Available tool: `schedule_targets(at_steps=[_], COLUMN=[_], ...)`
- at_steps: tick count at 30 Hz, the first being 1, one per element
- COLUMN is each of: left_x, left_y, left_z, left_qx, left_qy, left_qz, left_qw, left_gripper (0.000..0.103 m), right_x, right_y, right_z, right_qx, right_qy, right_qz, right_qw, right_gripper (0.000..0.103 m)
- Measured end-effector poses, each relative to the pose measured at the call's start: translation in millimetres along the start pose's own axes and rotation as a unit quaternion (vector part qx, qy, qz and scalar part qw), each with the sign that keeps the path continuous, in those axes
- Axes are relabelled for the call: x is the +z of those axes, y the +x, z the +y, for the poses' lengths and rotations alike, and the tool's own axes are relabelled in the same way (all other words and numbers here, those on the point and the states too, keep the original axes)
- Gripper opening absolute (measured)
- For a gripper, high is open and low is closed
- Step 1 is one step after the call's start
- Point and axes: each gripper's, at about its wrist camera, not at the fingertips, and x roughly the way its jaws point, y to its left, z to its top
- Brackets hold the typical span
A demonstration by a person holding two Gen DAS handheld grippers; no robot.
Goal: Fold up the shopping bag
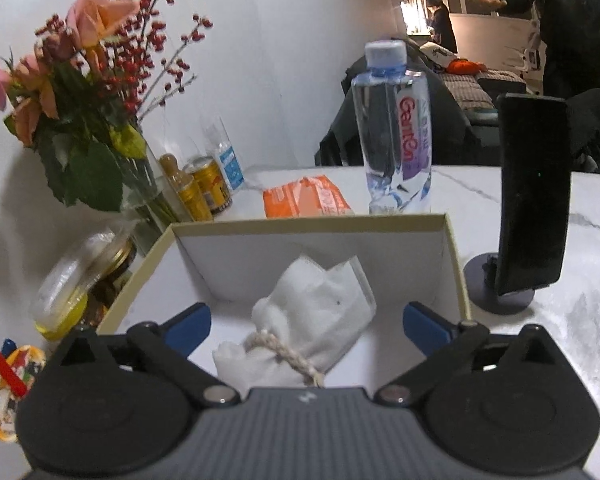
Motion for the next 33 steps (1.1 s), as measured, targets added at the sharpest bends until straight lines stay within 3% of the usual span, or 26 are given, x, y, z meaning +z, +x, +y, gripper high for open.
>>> schedule_targets(at_steps=[9,15,20,27,33], left_x=[7,4,-5,-28,-42], left_y=[-49,-77,-80,-61,-33], left_z=[-33,-74,-116,-188,-255], left_qx=[-0.015,-0.067,-0.123,-0.188,-0.205], left_qy=[0.025,0.056,0.066,0.067,0.066], left_qz=[-0.067,-0.104,-0.097,-0.056,-0.005], left_qw=[0.9973,0.9908,0.9855,0.9783,0.9766], left_gripper=[0.103,0.103,0.103,0.103,0.103], right_x=[2,4,6,7,9], right_y=[5,8,10,17,27], right_z=[-3,-9,-16,-24,-31], right_qx=[-0.013,-0.028,-0.041,-0.06,-0.081], right_qy=[-0.004,-0.007,-0.01,-0.015,-0.021], right_qz=[0.004,0.01,0.011,0.023,0.032], right_qw=[1.0,1.0,0.999,0.998,0.996], right_gripper=[0.103,0.103,0.103,0.103,0.103])
